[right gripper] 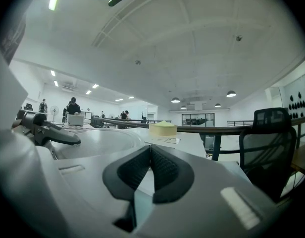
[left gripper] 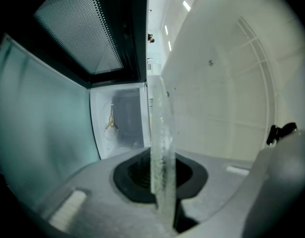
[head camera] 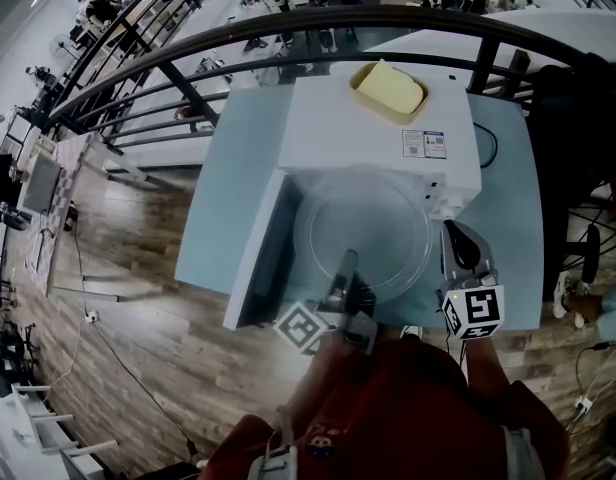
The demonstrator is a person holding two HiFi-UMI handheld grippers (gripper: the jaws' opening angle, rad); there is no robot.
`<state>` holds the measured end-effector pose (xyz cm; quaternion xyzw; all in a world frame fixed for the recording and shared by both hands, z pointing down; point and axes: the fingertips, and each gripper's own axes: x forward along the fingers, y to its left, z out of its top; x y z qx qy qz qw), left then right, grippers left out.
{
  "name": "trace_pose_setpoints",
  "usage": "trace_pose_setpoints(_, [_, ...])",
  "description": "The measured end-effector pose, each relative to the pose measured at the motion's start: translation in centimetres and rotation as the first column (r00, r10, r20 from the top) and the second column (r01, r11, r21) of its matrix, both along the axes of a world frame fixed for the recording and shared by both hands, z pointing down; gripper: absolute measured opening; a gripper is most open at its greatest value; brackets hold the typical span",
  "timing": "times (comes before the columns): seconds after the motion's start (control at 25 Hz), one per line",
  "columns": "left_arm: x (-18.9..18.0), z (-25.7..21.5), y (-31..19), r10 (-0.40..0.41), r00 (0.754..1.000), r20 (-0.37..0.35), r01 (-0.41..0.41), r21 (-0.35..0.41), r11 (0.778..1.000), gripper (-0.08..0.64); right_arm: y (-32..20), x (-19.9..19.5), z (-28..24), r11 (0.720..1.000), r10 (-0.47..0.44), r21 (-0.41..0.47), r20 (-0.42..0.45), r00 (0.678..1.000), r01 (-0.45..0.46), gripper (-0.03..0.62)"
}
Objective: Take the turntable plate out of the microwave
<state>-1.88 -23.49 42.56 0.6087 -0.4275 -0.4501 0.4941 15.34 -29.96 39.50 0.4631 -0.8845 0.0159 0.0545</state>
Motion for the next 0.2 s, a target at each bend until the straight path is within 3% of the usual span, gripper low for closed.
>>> trace_pose_setpoints(0.2, [0.06,-0.03,0.1,-0.002,1.0,0.008,0.002,0.001,1.0,0.02,0.01,0.22,0.02,1.0,0.002,-0.002,-0.002,1.0,-0.002,0.002])
